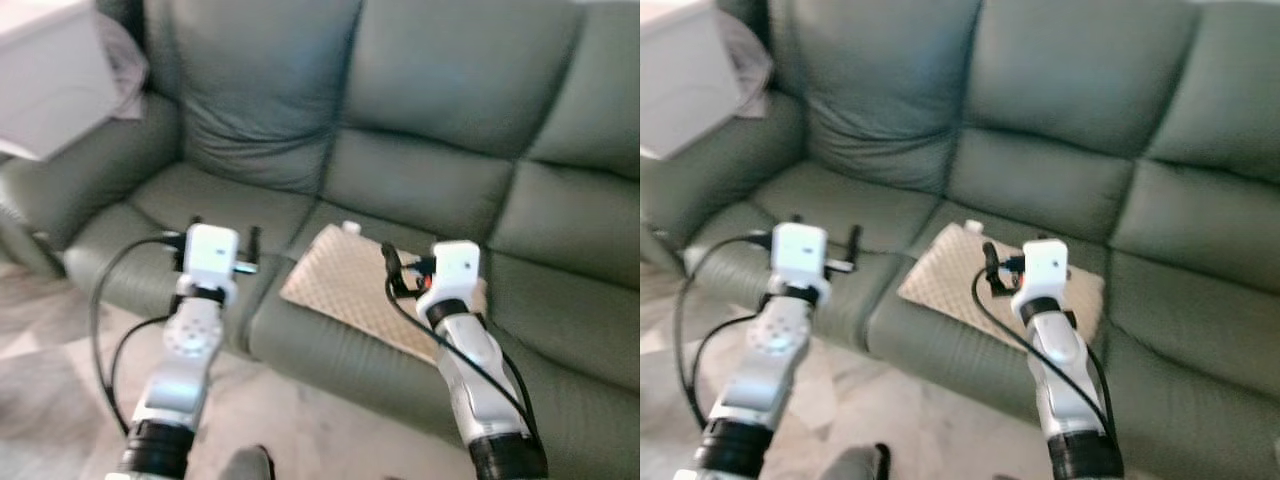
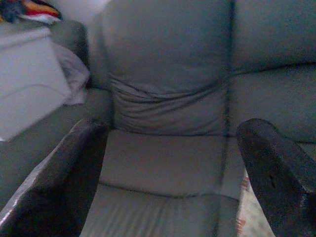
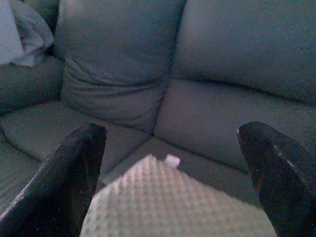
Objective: Move the pillow to the sofa
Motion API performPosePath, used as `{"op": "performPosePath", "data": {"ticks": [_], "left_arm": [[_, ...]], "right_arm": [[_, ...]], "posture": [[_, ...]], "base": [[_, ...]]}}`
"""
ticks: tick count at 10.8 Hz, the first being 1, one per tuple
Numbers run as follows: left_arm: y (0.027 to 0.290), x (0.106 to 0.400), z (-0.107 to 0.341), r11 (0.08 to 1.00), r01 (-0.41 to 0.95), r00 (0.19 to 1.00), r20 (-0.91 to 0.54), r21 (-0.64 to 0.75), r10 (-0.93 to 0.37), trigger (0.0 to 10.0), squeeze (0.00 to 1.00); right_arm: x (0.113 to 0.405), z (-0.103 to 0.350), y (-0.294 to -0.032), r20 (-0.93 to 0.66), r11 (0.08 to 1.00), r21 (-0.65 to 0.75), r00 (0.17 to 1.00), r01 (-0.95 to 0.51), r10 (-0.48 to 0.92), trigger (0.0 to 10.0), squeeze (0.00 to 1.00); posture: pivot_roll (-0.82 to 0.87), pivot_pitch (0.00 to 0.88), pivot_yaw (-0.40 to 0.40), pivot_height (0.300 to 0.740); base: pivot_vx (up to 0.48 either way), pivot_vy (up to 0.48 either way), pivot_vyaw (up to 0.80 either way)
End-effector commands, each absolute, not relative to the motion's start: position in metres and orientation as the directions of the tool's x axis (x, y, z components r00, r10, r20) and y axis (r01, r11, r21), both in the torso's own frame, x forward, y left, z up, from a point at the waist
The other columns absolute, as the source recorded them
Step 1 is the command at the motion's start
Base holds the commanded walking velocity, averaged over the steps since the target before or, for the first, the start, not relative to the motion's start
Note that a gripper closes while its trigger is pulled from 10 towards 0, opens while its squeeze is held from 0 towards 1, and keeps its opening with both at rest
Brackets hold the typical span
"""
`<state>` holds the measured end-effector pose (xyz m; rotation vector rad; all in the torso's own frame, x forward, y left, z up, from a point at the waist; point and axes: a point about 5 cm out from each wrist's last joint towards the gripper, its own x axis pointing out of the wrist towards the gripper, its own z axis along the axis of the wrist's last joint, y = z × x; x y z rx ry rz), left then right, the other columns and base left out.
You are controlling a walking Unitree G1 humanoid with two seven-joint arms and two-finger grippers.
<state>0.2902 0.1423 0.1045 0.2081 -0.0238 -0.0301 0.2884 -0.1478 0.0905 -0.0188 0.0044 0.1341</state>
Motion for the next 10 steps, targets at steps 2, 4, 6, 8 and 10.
{"op": "performPosePath", "data": {"ticks": [2,4,6,8,10], "left_arm": [[0.1403,0.2931,0.1082,0.974,0.039,0.999,0.028,0.223,-0.047,10.0,0.0],[0.143,0.2916,0.1057,0.973,0.024,0.999,0.021,0.23,-0.03,10.0,0.0],[0.1416,0.2908,0.1019,0.974,0.027,0.999,0.012,0.226,-0.031,10.0,0.0],[0.1369,0.2905,0.1012,0.973,0.055,0.998,0.007,0.226,-0.058,10.0,0.0],[0.1377,0.2918,0.1019,0.971,0.06,0.998,0.007,0.232,-0.064,10.0,0.0]], "right_arm": [[0.2947,0.0902,-0.1474,-0.006,0.992,-0.006,0.992,-0.125,0.125,10.0,0.0],[0.2951,0.0902,-0.145,-0.007,0.989,-0.011,0.989,-0.146,0.146,10.0,0.0],[0.2945,0.0879,-0.1504,-0.015,0.99,-0.023,0.99,-0.138,0.138,10.0,0.0],[0.2948,0.0879,-0.1526,-0.011,0.992,-0.024,0.992,-0.125,0.125,10.0,0.0],[0.2927,0.085,-0.1513,-0.017,0.992,-0.018,0.992,-0.123,0.122,10.0,0.0]], "posture": [[0.05,0.0,-0.029,0.74],[0.05,0.0,-0.044,0.74],[0.03,0.0,-0.042,0.74],[0.02,0.0,-0.031,0.74],[0.02,0.0,-0.028,0.74]], "base": [[0.0,0.0,0.0],[0.0,0.0,0.0],[0.0,0.0,0.0],[0.0,0.0,0.0],[0.0,0.0,0.0]]}}
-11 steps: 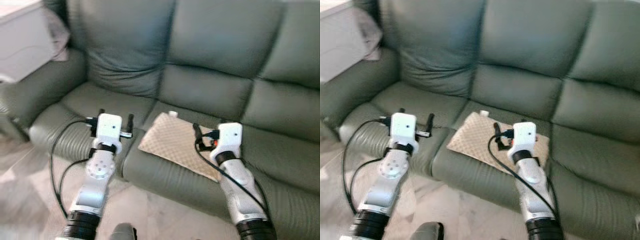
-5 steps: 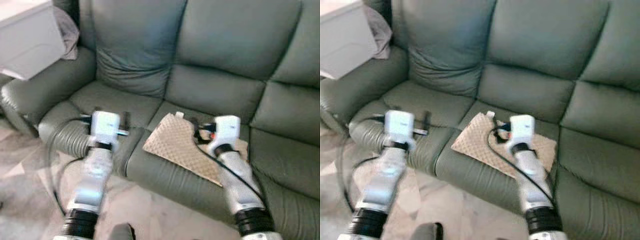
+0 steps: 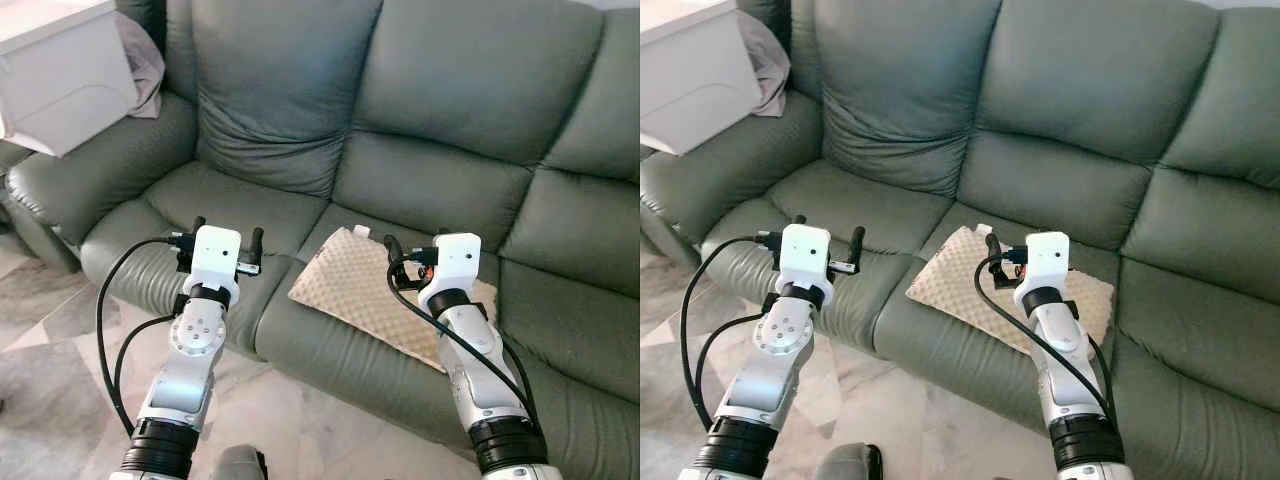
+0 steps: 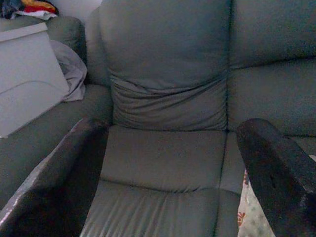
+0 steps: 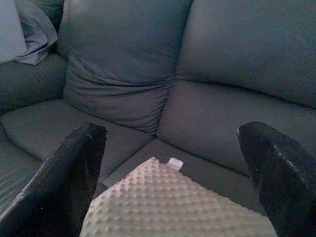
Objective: Move the pillow to the sofa
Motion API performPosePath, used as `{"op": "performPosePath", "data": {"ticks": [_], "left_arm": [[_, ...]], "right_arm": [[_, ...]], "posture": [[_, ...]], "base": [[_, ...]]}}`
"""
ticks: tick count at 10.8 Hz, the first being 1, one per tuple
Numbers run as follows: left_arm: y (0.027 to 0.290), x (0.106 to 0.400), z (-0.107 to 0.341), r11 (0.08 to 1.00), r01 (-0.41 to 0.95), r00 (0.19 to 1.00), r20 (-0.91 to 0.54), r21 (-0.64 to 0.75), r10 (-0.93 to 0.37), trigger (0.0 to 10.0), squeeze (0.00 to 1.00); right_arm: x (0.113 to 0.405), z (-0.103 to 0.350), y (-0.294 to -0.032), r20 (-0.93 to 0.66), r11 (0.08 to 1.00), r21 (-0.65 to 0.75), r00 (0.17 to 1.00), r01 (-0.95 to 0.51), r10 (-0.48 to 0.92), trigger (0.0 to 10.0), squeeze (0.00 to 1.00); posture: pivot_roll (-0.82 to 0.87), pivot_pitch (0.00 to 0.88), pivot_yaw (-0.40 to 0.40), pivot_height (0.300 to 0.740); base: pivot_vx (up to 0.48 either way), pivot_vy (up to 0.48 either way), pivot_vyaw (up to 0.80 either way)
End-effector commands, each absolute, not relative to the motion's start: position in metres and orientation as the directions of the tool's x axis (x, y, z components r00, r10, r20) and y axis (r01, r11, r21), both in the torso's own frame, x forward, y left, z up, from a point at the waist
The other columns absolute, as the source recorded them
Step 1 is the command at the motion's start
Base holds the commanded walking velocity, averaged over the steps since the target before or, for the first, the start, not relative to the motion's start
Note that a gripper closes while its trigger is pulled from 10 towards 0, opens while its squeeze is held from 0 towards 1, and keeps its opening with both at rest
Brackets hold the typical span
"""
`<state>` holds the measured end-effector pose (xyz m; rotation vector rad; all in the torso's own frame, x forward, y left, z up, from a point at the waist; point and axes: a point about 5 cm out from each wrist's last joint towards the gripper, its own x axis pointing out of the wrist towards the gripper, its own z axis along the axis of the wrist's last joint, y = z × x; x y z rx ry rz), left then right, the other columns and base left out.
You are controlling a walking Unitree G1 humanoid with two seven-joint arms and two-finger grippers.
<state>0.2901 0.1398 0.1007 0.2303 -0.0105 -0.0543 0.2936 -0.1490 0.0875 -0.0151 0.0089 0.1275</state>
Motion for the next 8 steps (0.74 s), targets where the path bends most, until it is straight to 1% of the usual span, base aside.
{"op": "performPosePath", "data": {"ticks": [1,6,8], "left_arm": [[0.14,0.292,0.102,0.97,0.059,0.998,0.007,0.235,-0.062,10.0,0.0],[0.142,0.287,0.101,0.973,0.041,0.999,0.004,0.227,-0.044,10.0,0.0],[0.144,0.275,0.092,0.974,0.037,0.999,-0.025,0.223,-0.032,10.0,0.0]], "right_arm": [[0.292,0.084,-0.149,-0.02,0.992,-0.014,0.992,-0.126,0.126,10.0,0.0],[0.293,0.086,-0.151,-0.003,0.992,-0.016,0.992,-0.125,0.125,10.0,0.0],[0.288,0.083,-0.15,-0.01,0.987,-0.05,0.988,-0.153,0.153,10.0,0.0]], "posture": [[0.03,0.0,-0.028,0.74],[0.03,0.0,-0.03,0.74],[0.03,0.0,-0.036,0.74]], "base": [[0.0,0.0,0.0],[0.0,0.0,0.0],[0.0,0.0,0.66]]}}
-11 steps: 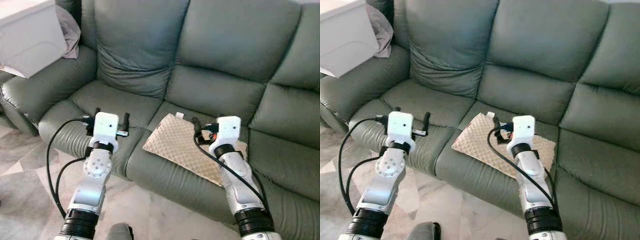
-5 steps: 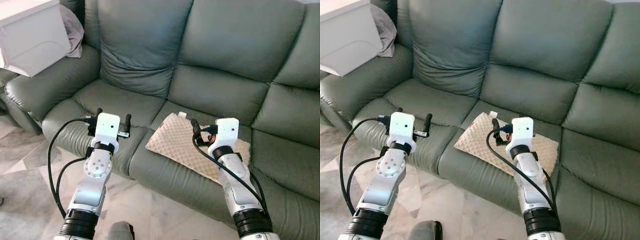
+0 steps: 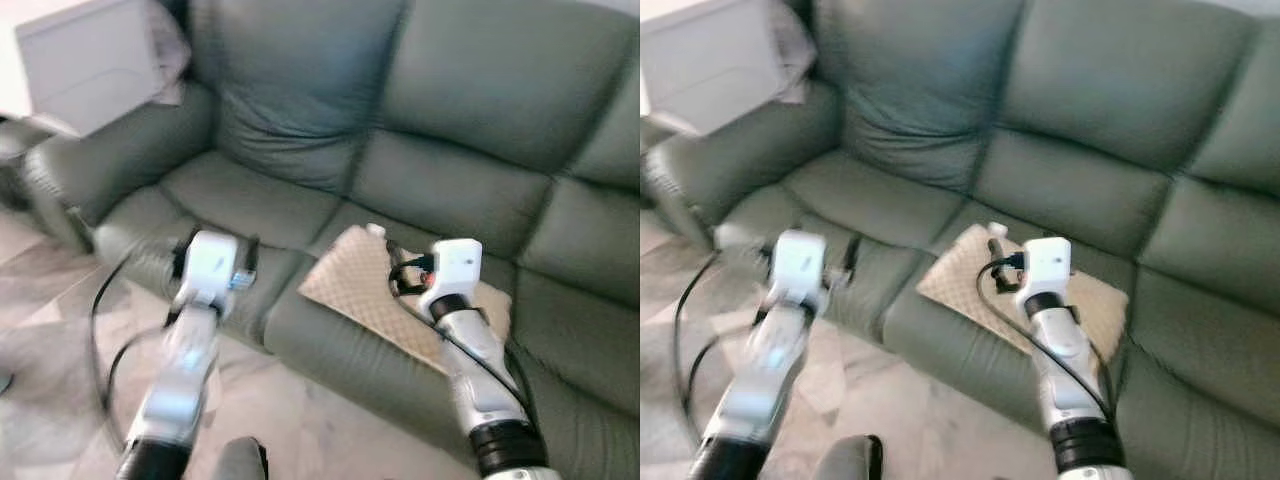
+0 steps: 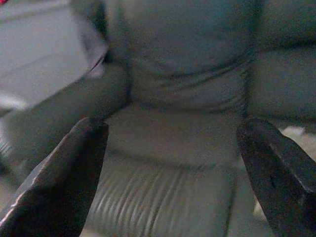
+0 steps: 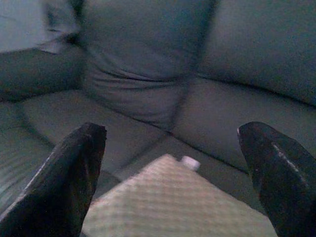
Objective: Move the pillow to the sofa
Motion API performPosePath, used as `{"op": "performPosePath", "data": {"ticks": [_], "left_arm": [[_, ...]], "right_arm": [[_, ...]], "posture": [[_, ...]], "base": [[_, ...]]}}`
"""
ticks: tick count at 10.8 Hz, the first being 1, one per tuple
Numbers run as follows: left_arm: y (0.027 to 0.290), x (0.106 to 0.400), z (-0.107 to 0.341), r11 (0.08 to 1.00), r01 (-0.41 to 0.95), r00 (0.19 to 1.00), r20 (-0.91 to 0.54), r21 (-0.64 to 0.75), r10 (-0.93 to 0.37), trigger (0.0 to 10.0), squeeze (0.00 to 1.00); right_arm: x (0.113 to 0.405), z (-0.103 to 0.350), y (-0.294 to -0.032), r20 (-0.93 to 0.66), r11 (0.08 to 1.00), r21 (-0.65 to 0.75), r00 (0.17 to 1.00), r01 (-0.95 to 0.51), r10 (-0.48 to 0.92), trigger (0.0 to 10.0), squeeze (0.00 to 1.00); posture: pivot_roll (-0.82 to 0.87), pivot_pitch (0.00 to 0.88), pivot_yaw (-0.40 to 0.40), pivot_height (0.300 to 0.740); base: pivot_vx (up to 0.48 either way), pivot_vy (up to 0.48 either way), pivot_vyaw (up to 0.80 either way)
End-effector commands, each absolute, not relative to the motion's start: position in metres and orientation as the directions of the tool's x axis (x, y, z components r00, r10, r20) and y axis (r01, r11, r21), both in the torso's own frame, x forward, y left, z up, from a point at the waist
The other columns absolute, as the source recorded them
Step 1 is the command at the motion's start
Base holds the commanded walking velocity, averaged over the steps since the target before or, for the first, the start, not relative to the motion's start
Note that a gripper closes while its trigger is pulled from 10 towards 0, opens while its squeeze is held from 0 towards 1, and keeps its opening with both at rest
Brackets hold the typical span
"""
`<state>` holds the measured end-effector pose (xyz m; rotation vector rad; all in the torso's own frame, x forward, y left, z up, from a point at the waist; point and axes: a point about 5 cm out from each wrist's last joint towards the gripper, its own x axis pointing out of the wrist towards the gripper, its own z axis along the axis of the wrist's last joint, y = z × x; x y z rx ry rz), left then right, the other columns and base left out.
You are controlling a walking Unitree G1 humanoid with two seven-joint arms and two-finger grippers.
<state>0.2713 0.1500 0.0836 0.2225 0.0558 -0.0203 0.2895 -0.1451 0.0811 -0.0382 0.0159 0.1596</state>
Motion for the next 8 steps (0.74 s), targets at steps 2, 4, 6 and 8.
{"op": "performPosePath", "data": {"ticks": [2,4,6,8], "left_arm": [[0.15,0.266,0.085,0.982,0.006,0.998,-0.059,0.189,0.005,10.0,0.0],[0.151,0.262,0.079,0.982,0.021,0.996,-0.088,0.189,-0.004,10.0,0.0],[0.155,0.259,0.082,0.981,0.015,0.996,-0.086,0.192,0.002,10.0,0.0],[0.162,0.248,0.078,0.983,-0.003,0.994,-0.108,0.182,0.023,10.0,0.0]], "right_arm": [[0.283,0.082,-0.149,-0.019,0.986,-0.045,0.987,-0.163,0.162,10.0,0.0],[0.278,0.075,-0.149,-0.037,0.986,-0.028,0.986,-0.163,0.161,10.0,0.0],[0.272,0.076,-0.154,-0.039,0.989,-0.025,0.988,-0.147,0.146,10.0,0.0],[0.269,0.075,-0.161,-0.046,0.991,-0.01,0.99,-0.131,0.13,10.0,0.0]], "posture": [[0.03,0.0,-0.056,0.74],[0.03,0.0,-0.062,0.74],[0.02,0.0,-0.056,0.74],[0.03,0.0,-0.061,0.74]], "base": [[0.0,0.0,0.67],[0.0,0.0,0.67],[0.0,0.0,0.67],[0.0,0.0,0.68]]}}
